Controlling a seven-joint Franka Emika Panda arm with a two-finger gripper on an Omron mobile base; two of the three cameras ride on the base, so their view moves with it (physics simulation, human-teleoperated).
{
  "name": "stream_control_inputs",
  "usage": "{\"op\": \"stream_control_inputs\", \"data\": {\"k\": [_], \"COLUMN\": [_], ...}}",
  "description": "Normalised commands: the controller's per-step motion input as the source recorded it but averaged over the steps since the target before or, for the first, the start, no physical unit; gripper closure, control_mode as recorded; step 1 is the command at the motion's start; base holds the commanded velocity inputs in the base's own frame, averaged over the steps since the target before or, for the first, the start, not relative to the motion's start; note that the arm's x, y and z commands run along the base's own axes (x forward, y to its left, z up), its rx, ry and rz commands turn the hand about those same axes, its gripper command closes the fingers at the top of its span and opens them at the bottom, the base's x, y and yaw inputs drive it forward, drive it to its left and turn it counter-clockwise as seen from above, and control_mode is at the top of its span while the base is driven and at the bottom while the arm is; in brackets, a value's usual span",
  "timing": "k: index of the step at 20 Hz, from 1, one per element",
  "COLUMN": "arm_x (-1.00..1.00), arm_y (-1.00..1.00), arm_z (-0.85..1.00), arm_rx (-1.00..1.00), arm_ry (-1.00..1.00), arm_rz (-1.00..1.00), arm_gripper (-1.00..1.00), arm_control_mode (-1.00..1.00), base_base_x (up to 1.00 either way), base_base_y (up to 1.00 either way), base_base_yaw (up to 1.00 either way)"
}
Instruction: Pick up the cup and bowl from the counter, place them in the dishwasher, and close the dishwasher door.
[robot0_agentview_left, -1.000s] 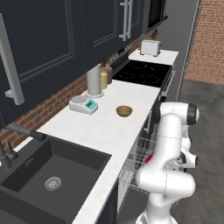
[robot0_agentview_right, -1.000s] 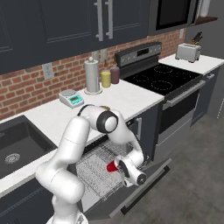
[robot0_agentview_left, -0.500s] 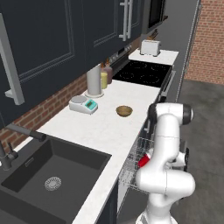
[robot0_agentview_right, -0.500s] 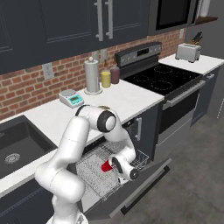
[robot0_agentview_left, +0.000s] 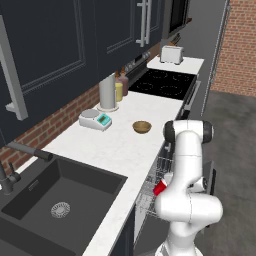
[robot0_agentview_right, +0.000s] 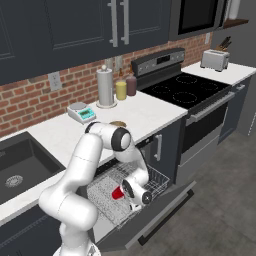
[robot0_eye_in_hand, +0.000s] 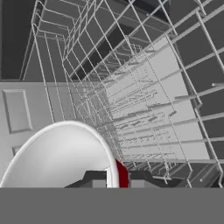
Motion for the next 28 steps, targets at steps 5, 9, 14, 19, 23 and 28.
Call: {"op": "stream_control_inputs", "data": {"k": [5, 9, 14, 19, 23, 28], "arm_x": [0.07, 0.00, -0.18, -0.64, -0.71, -0.35], "arm_y": [0.07, 0.00, -0.12, -0.31, -0.31, -0.08], "arm_z": [-0.47, -0.39, -0.17, 0.15, 0.76, 0.99], "arm_rx": [0.00, 0.00, 0.00, 0.00, 0.03, 0.08], "arm_ry": [0.15, 0.13, 0.04, -0.02, -0.11, -0.12], "arm_rz": [0.00, 0.00, 0.00, 0.00, 0.00, 0.00], "arm_gripper": [-1.00, -1.00, -1.00, -1.00, -1.00, -1.00], "arm_control_mode": [-1.00, -1.00, -1.00, -1.00, -1.00, -1.00], "base_base_x": [0.00, 0.00, 0.00, 0.00, 0.00, 0.00], "base_base_y": [0.00, 0.00, 0.00, 0.00, 0.00, 0.00], "base_base_yaw": [0.00, 0.00, 0.00, 0.00, 0.00, 0.00]}}
